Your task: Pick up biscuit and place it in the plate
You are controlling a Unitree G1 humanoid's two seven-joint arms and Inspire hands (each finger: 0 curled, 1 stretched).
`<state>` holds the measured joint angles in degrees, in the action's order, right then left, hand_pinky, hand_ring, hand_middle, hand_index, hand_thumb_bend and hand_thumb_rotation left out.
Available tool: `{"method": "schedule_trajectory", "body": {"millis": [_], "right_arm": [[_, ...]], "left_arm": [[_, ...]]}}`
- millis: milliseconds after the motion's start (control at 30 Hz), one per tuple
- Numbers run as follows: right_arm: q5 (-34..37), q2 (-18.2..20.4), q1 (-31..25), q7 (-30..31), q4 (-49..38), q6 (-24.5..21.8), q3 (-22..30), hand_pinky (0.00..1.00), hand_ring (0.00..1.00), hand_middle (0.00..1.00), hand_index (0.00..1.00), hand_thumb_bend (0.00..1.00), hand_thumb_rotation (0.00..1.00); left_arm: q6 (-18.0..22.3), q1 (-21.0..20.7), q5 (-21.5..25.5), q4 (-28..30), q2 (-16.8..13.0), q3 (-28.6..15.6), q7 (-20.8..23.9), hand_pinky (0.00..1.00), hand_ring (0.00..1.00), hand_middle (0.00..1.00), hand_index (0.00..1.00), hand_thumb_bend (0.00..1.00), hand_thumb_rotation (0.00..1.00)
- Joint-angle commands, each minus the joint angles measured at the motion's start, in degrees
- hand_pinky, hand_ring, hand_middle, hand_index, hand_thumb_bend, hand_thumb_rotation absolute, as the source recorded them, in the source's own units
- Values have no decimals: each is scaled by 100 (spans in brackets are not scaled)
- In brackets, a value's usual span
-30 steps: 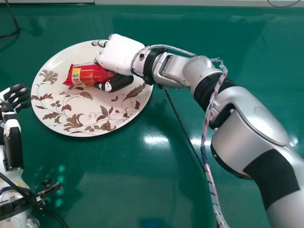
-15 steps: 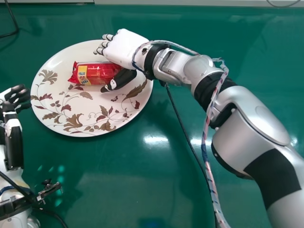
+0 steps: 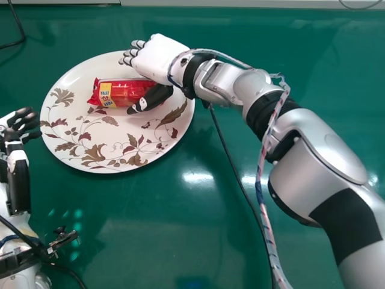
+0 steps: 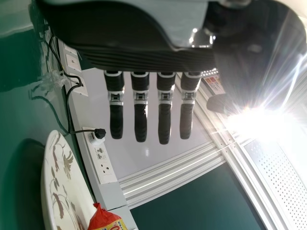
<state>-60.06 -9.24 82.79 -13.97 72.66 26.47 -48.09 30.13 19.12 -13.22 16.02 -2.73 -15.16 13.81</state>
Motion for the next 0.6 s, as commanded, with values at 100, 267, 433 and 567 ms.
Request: {"method": "schedule_trajectory", "body": {"millis": [100, 267, 433, 567], "right_arm": [[597, -368, 67, 431, -319, 201, 527, 71, 89, 100, 100, 100, 89], [1100, -815, -64, 1026, -721, 184, 1000, 80, 95, 100, 100, 100, 83], [1435, -1261, -312, 1577, -1229, 38, 1376, 81, 96, 100, 100, 100, 76], [1795, -1710, -807, 1950, -1978, -26, 1772, 79, 96, 100, 100, 100, 70]], "left_arm": [[141, 66, 26, -436, -13, -5, 10, 63, 71, 73, 75, 17, 2], [20, -12, -93, -482, -5, 21, 49, 61, 70, 72, 74, 18, 10], [-41, -165, -282, -556, -4, 65, 129, 60, 69, 72, 72, 18, 8], [-92, -217, -307, -549, 29, 90, 166, 61, 69, 72, 72, 18, 4]]}}
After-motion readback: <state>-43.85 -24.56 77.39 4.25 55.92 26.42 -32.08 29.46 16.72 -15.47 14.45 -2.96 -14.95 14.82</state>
